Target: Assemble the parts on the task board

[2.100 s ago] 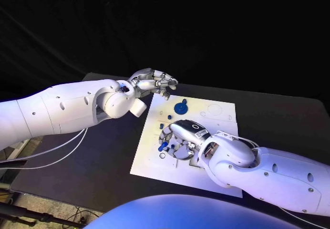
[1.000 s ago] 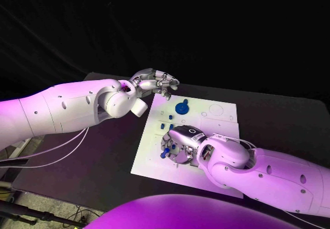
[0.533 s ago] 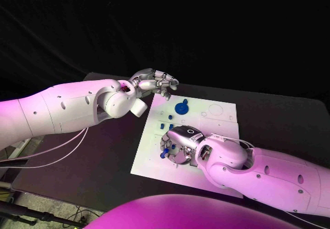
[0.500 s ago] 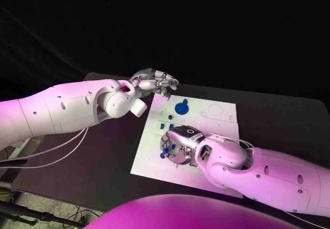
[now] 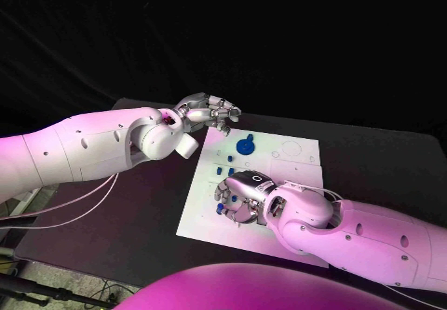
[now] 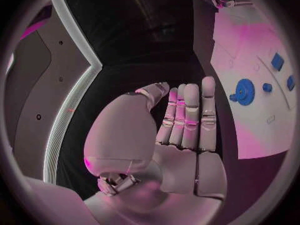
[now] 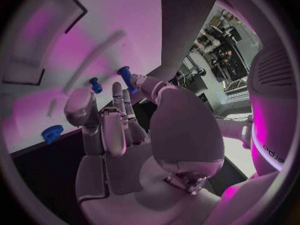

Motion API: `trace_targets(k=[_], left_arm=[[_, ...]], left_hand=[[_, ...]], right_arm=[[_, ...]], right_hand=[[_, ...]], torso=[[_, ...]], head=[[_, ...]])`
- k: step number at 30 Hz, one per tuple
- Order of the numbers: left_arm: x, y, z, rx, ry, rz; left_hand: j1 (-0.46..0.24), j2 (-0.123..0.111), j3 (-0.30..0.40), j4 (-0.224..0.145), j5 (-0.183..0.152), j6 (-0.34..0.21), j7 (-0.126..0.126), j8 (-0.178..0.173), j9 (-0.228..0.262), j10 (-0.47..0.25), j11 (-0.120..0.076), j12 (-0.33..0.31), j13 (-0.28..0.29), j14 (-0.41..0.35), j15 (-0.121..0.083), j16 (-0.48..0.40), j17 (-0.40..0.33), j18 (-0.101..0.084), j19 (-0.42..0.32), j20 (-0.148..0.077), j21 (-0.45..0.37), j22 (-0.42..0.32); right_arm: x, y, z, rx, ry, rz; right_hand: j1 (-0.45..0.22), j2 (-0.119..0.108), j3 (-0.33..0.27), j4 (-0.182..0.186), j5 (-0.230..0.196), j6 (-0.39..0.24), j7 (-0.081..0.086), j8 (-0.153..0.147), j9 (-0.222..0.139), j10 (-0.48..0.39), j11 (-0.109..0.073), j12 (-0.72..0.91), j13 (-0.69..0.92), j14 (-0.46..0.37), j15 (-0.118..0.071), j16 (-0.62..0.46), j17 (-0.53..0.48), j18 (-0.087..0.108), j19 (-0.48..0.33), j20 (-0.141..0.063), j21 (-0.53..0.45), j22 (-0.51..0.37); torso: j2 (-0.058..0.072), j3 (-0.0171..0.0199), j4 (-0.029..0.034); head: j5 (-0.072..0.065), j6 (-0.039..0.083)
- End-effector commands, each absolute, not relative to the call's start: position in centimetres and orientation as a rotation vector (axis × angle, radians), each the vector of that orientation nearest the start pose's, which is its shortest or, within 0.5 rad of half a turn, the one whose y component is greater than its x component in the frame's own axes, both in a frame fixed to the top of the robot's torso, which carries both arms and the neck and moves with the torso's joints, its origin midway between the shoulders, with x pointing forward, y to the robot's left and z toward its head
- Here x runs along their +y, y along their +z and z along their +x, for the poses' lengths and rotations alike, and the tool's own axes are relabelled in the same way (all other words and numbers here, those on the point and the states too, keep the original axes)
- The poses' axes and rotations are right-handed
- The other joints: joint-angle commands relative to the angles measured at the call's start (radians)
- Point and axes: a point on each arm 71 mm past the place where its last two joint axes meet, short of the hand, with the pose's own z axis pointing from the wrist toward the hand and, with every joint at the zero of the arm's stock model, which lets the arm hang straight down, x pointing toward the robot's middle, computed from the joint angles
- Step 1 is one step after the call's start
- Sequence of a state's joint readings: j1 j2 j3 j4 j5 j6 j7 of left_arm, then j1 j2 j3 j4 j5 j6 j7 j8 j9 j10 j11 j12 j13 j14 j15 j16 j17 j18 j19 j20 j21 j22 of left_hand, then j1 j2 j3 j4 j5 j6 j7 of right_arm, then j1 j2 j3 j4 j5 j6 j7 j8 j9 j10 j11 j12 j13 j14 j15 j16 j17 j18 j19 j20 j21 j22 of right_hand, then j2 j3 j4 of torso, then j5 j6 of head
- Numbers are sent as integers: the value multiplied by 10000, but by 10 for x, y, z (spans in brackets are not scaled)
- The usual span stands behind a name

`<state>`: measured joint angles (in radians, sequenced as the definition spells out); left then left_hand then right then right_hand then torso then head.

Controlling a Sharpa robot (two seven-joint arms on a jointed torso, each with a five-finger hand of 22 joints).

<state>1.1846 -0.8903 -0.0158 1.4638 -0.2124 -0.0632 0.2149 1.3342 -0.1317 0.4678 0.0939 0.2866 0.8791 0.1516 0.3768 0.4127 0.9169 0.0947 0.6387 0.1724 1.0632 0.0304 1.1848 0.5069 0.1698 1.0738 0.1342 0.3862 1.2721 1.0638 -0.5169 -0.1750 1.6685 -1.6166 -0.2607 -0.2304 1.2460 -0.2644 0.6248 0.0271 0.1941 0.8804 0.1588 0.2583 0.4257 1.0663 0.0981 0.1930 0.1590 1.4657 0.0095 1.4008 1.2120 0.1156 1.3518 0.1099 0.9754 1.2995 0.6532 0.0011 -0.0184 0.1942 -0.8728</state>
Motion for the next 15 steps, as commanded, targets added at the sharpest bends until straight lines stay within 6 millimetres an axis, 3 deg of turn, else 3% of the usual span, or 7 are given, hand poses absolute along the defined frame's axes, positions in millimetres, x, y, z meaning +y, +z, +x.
trace_targets(k=[1, 6, 13, 15], left_arm=[[233, -189, 491, 17221, -15282, -9383], [234, -189, 491, 17201, -15250, -9398], [235, -189, 491, 17197, -15231, -9408], [235, -189, 491, 17192, -15217, -9415]], left_hand=[[-79, 19, -22, 55, 58, -48, -7, 67, 9, -64, -5, 52, -6, -25, -16, -25, -2, 99, 39, 5, -32, -8], [-75, 23, -21, 57, 62, -54, -9, 73, 15, -68, -6, 54, -6, -26, -16, -26, -2, 99, 43, 5, -39, -9], [-75, 23, -21, 57, 62, -54, -9, 73, 15, -68, -6, 54, -6, -26, -16, -26, -2, 99, 43, 5, -39, -9], [-75, 23, -21, 57, 62, -54, -9, 73, 15, -68, -6, 54, -6, -26, -16, -26, -2, 99, 43, 5, -39, -9]], right_arm=[[-10, -258, 361, 17991, 9709, -5043], [-14, -255, 359, 17802, 9914, -4847], [-30, -247, 356, 17538, 10036, -4442], [-39, -240, 358, 17302, 10140, -4046]], right_hand=[[-19, -53, -188, -48, 53, -263, 21, -137, -73, -424, 51, -84, -41, 102, 92, -195, -287, 111, -262, 73, -541, -239], [117, 93, -905, -104, 71, -549, 25, -256, -191, -1130, 165, 96, -41, -189, 202, -430, -738, 233, -637, 190, -1300, -547], [197, 166, -1033, -117, 129, -494, 60, -218, -199, -1150, 159, 228, -18, -227, 202, -467, -818, 248, -659, 198, -1366, -571], [245, 218, -1053, -112, 366, -351, 107, -148, -209, -1002, 128, 464, 35, -180, 173, -421, -752, 227, -565, 181, -1216, -501]], torso=[[-1, 6, 1], [-3, 9, -4], [-5, 5, 5], [-9, 2, -2]], head=[[-15, 2], [-18, 2], [-66, 2], [-99, 2]])
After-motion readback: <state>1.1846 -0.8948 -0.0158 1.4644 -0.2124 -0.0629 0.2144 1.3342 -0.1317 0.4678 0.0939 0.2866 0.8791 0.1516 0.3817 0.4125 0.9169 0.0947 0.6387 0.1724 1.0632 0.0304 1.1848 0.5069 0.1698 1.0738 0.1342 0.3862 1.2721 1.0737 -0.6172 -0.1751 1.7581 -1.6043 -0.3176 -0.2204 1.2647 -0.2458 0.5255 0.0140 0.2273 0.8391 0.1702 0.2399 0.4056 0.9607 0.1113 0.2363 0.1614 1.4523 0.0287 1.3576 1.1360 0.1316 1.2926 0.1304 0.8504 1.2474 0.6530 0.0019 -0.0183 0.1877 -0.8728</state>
